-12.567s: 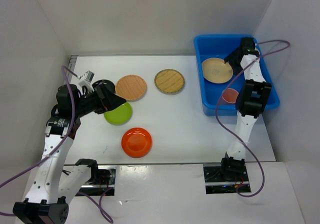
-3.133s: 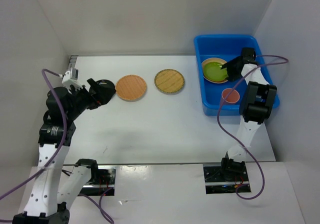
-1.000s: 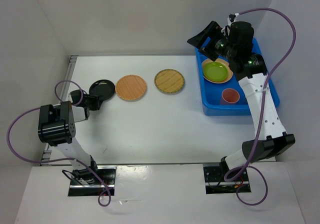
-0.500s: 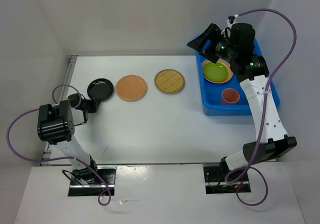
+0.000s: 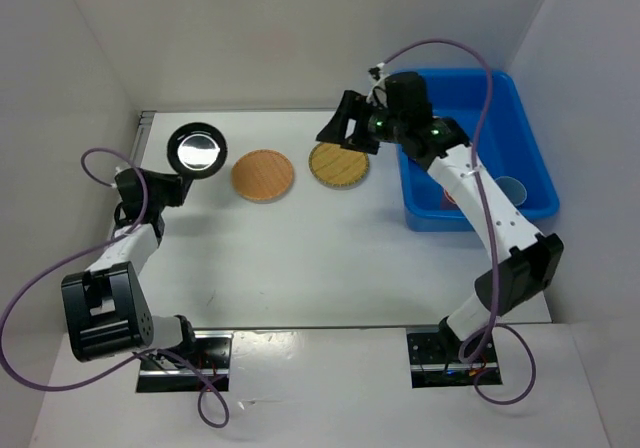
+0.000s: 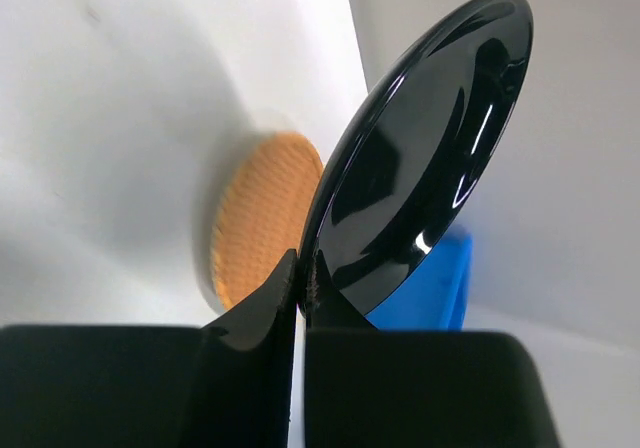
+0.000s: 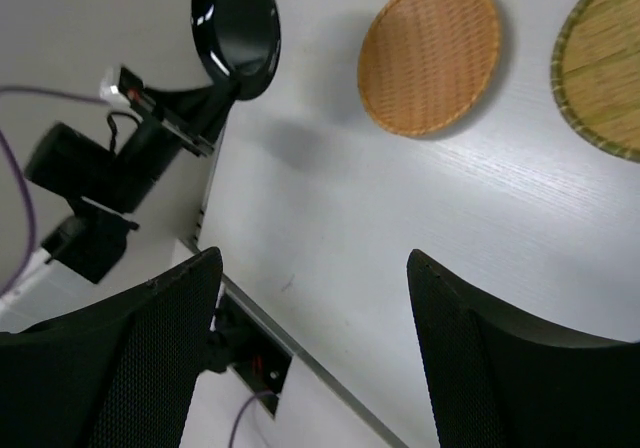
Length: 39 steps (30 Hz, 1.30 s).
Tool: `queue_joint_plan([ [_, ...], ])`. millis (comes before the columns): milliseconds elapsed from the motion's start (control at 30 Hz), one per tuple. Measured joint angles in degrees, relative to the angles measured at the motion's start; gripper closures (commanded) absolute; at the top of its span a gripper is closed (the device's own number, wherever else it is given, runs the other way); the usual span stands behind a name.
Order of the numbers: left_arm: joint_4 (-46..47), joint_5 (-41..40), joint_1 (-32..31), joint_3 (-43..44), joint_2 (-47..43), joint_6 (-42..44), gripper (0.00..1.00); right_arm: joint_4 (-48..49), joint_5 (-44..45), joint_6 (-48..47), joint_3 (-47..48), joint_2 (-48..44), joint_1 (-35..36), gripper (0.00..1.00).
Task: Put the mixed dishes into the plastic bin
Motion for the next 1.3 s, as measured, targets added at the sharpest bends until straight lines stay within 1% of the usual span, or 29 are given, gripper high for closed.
queue_joint_plan([
  [167, -2.7, 6.1, -5.3, 0.3, -1.4, 1.5, 1.0, 1.7, -0.3, -4.3, 1.6, 8.2, 6.2, 0.19],
  [267, -6.3, 11.3, -6.4, 1.7, -1.4, 3.9, 1.0, 1.8, -0.5, -6.1, 1.8, 12.7, 8.2, 0.19],
  [400, -8.3, 16.8, -6.6, 4.4, -1.4, 6.9, 1.0, 1.9, -1.3, -7.3, 2.8, 16.4, 8.4, 0.19],
  [500, -9.6, 20.3, -6.9, 5.0, -2.1, 8.9, 1.0, 2.2, -1.8, -8.2, 6.0, 18.8, 8.4, 0.18],
  [667, -12.8, 26.2, -8.2, 5.0, -4.0, 12.5, 1.0, 4.1, -3.8, -8.9, 7.5, 20.0, 9.5, 0.18],
  [900, -16.4, 30.0, -9.4, 5.0, -6.3, 15.9, 1.0, 5.3, -6.4, -8.9, 10.6, 24.1, 11.2, 0.18],
  [933, -16.7, 30.2, -9.7, 5.1, -6.5, 16.6, 1.0, 5.3, -6.8, -8.9, 11.0, 24.8, 11.5, 0.19],
  [1033, -17.6, 31.1, -10.2, 5.2, -6.8, 17.2, 1.0, 5.1, -7.9, -9.4, 12.5, 27.1, 12.3, 0.27],
  [1133, -18.2, 31.9, -10.7, 5.4, -6.8, 18.1, 1.0, 4.4, -9.2, -9.9, 14.4, 29.0, 13.1, 0.43],
  [1167, -18.4, 32.2, -10.7, 5.6, -6.8, 18.3, 1.0, 4.4, -9.8, -10.1, 14.8, 29.4, 13.3, 0.56],
  [1233, -18.6, 32.8, -10.8, 6.3, -6.8, 18.7, 1.0, 4.2, -10.6, -10.5, 15.0, 29.8, 13.4, 0.68],
  [1267, -19.1, 32.6, -10.8, 6.7, -6.7, 19.7, 1.0, 4.3, -11.4, -10.0, 15.0, 29.9, 13.4, 0.8],
  [1300, -19.4, 32.7, -10.8, 6.8, -6.6, 20.1, 1.0, 4.4, -12.3, -9.8, 15.1, 29.9, 13.4, 0.86],
])
